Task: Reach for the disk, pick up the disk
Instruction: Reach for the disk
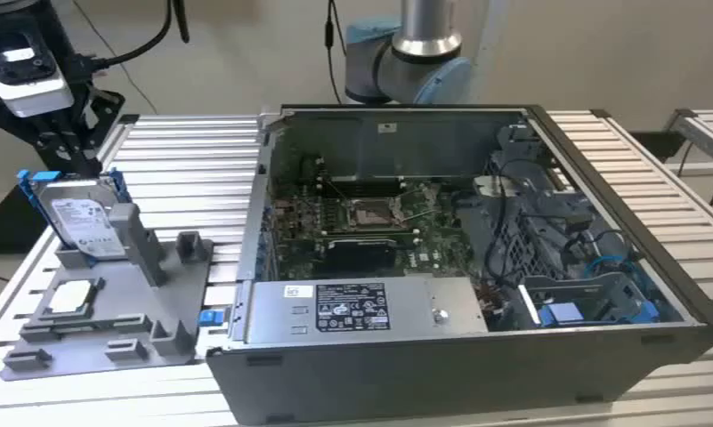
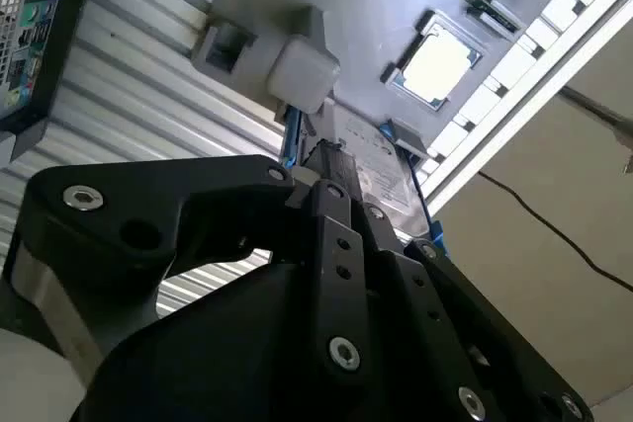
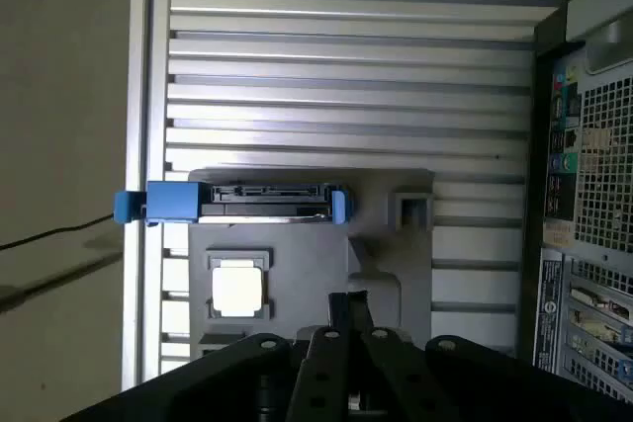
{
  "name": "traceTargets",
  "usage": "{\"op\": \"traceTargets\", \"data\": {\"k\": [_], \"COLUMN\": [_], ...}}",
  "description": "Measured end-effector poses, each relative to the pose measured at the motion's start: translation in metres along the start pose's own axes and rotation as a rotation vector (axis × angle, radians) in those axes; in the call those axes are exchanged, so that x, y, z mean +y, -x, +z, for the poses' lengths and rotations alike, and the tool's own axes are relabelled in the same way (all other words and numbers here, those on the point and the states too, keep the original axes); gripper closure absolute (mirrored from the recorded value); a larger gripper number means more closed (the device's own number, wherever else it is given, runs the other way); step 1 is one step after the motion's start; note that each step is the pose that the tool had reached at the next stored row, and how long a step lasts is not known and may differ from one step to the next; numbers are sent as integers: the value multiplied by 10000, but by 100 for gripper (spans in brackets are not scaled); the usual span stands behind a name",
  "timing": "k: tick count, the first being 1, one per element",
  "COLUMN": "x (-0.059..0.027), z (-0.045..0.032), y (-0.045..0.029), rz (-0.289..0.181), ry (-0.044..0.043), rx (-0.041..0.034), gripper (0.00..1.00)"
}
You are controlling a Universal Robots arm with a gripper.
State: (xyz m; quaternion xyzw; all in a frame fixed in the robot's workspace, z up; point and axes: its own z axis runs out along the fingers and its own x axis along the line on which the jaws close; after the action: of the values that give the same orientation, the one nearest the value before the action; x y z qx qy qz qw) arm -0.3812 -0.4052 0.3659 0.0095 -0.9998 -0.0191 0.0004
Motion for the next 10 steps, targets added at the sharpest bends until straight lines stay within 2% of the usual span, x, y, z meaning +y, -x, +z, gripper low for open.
{"op": "traceTargets", "data": {"k": [10], "x": [0], "z": [0], "y": [0], "rz": [0], "ry": [0], "rx": [0], "gripper": [100]}}
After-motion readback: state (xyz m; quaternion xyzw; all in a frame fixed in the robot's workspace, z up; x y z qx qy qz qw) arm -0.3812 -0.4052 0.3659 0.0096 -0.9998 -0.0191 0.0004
